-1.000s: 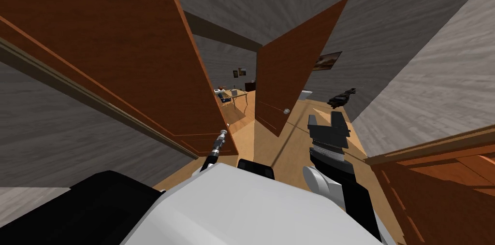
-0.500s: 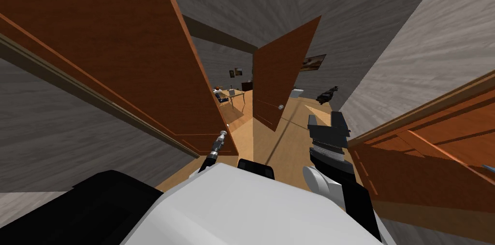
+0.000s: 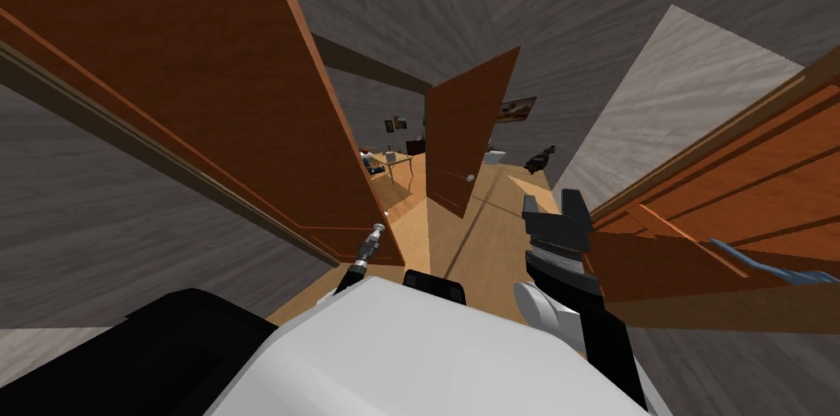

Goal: Pull the door open

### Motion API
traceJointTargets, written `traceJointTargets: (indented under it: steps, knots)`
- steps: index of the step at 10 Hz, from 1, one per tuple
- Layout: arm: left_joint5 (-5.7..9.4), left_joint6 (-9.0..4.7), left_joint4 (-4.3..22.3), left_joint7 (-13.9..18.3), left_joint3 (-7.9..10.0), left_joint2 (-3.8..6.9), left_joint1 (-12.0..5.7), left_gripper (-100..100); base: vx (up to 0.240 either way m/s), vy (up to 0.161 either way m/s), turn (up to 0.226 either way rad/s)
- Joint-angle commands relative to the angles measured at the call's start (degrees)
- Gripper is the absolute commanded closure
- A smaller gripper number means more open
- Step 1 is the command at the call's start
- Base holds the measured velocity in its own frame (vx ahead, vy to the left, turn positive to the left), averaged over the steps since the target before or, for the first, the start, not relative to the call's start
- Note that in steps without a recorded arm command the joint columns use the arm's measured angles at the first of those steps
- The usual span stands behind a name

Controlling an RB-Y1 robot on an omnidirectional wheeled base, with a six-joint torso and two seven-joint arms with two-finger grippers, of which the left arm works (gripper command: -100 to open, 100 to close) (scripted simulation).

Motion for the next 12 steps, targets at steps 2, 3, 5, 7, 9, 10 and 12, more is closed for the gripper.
traceJointTargets:
  steps: [2, 3, 5, 7, 9, 10, 12]
  knots:
    - [-0.48, -1.63, 0.25, 0.99, -0.92, 0.78, 0.65, 100, -0.187, 0.030, -0.113]
    - [-0.70, -2.35, 0.44, 1.48, -1.37, 1.17, 0.93, 100, -0.188, 0.049, -0.123]
    - [-1.16, -3.81, 0.83, 2.48, -2.27, 1.97, 1.48, 100, -0.196, 0.040, -0.126]
    - [-1.55, -5.08, 1.16, 3.35, -3.06, 2.67, 1.97, 100, -0.206, 0.022, -0.105]
    - [-1.64, -5.00, 1.24, 3.41, -3.23, 2.74, 1.98, 100, -0.138, 0.040, -0.063]
    - [-1.93, -6.01, 2.00, 4.12, -3.93, 3.04, 2.14, 100, -0.147, 0.038, -0.146]
    - [-2.11, -6.87, 2.55, 4.65, -4.38, 3.35, 2.19, 100, -0.188, 0.035, -0.120]
